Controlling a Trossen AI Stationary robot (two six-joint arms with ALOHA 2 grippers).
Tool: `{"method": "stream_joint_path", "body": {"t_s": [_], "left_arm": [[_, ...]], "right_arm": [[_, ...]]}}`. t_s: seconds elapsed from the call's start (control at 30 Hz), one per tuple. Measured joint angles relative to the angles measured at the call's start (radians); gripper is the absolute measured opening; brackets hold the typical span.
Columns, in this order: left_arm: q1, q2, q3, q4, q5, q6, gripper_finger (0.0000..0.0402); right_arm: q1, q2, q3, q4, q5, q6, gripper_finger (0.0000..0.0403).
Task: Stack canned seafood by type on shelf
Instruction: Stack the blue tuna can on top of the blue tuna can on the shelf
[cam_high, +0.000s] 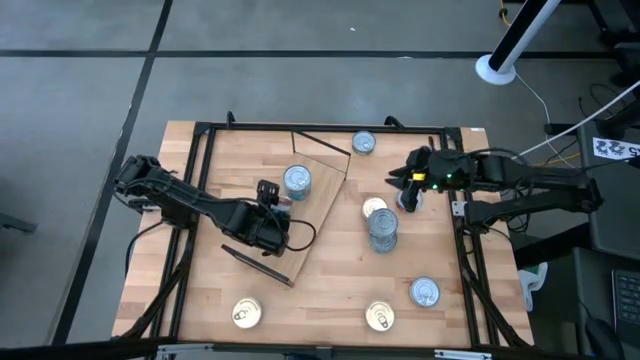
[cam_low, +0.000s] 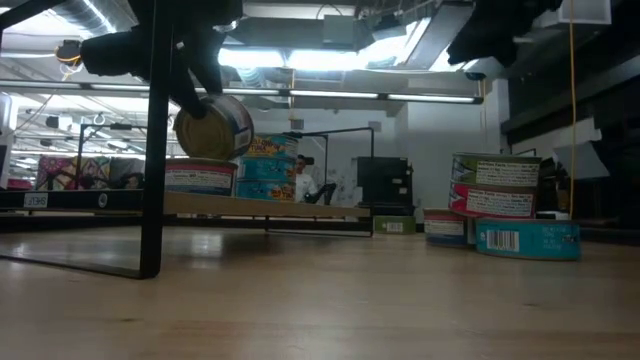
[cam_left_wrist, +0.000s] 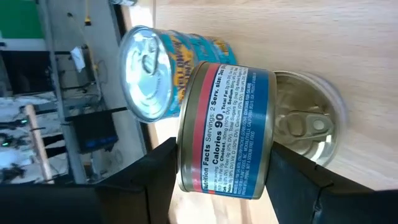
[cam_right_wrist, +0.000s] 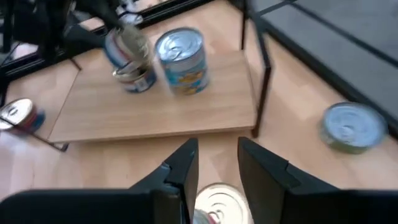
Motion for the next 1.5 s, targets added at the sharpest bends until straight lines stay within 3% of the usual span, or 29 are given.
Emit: {"method": "stream_joint_path", "body": {"t_s": [0.57, 0.93, 1.5], "left_arm": [[-0.008, -0.002, -0.086, 0.008, -0.1, 0.053, 0.0206], [-0.029, -0.001, -0.086, 0.035, -0.1, 0.052, 0.0207], [-0.025, 0.002, -0.088, 0.054, -0.034, 0.018, 0.0257]], "right_arm": [[0.0, 0.074, -0.077, 0.096, -0.027, -0.008, 0.0113], [0.0, 0.079, -0.077, 0.096, -0.027, -0.026, 0.0113], [-0.001, 0.079, -0.077, 0.095, -0.027, -0.026, 0.0113]]}}
